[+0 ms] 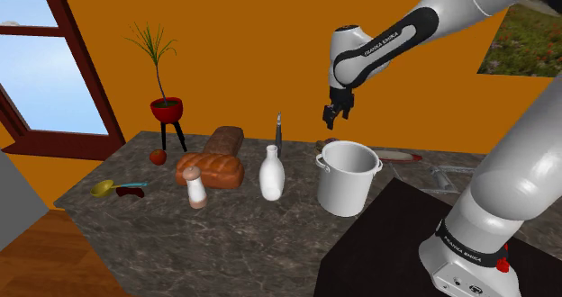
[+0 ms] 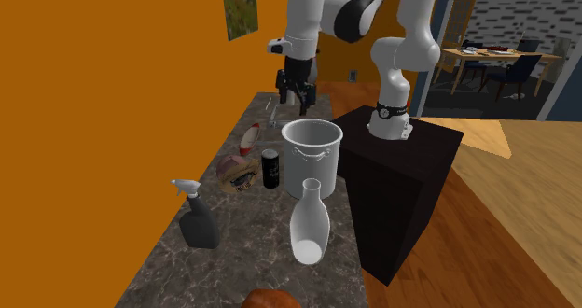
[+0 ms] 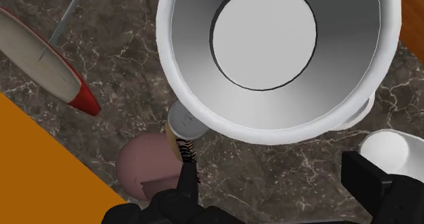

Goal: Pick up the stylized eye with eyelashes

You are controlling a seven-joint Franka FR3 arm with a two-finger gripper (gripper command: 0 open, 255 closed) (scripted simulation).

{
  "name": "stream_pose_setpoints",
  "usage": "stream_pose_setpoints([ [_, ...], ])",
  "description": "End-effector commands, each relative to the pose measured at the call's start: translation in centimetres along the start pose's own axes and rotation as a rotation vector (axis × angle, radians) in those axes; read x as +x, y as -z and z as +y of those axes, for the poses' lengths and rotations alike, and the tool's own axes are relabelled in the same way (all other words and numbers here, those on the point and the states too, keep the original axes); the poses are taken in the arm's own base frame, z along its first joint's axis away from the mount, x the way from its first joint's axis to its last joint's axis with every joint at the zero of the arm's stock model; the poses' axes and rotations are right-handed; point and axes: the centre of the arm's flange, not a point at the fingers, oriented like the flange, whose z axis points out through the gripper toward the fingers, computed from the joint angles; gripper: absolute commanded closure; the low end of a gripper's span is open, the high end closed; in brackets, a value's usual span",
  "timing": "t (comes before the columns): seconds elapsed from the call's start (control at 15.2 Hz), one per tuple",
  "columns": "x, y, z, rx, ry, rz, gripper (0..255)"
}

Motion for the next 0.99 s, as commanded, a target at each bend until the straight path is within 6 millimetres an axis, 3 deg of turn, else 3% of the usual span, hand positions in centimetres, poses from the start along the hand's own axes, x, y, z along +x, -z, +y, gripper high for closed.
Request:
stream_pose_setpoints([
  [0.0,1.6,-2.0,0.7,-0.013,-0.001,-0.006,0],
  [0.92,11.9,-16.3,6.4,-0.100,-0.009,-0.054,0],
])
